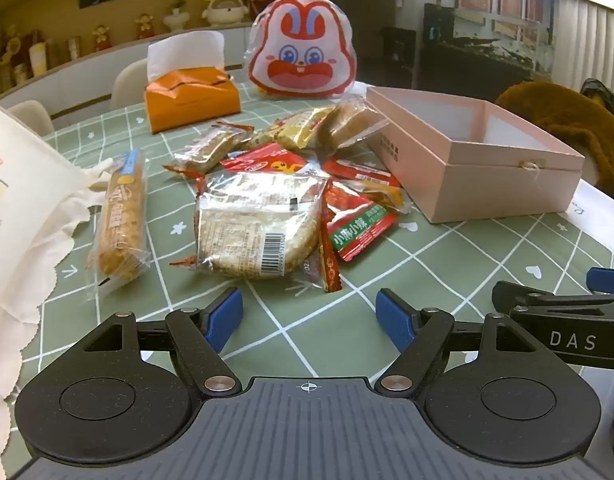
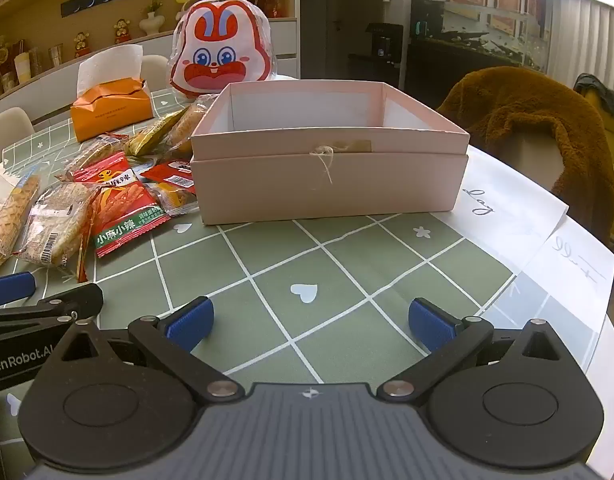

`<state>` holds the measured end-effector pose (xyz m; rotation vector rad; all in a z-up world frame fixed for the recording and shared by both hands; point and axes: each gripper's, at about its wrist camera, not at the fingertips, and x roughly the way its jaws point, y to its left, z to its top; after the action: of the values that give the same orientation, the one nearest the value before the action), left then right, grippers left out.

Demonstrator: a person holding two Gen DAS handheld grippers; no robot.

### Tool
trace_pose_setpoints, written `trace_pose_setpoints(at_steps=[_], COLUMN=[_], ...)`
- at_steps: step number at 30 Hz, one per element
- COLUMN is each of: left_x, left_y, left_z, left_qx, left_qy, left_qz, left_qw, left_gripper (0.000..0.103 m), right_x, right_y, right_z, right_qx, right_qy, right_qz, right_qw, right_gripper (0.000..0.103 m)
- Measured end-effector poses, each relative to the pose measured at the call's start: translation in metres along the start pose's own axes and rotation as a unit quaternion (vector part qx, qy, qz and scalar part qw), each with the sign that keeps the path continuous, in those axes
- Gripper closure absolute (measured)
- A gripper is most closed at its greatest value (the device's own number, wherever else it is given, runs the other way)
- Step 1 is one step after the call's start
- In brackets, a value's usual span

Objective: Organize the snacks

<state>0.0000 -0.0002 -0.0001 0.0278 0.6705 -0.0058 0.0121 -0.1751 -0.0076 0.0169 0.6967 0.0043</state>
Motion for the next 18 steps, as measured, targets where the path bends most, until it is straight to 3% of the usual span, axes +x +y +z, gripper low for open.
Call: trace_pose_setpoints(at_steps=[18], left_x=[0.0001], left_y=[0.0008], left_z=[0.0004], left_qx=[-0.003], left_qy=[-0.002], left_qz=[-0.002], left_qw=[1.0], left_gripper=[0.023], right_x=[0.0002], right_y=[0.0], right_z=[-0.0001], right_qx=[0.0], right_qy=[0.0], right_qz=[0.0], right_qw=[1.0], right_gripper=[0.0])
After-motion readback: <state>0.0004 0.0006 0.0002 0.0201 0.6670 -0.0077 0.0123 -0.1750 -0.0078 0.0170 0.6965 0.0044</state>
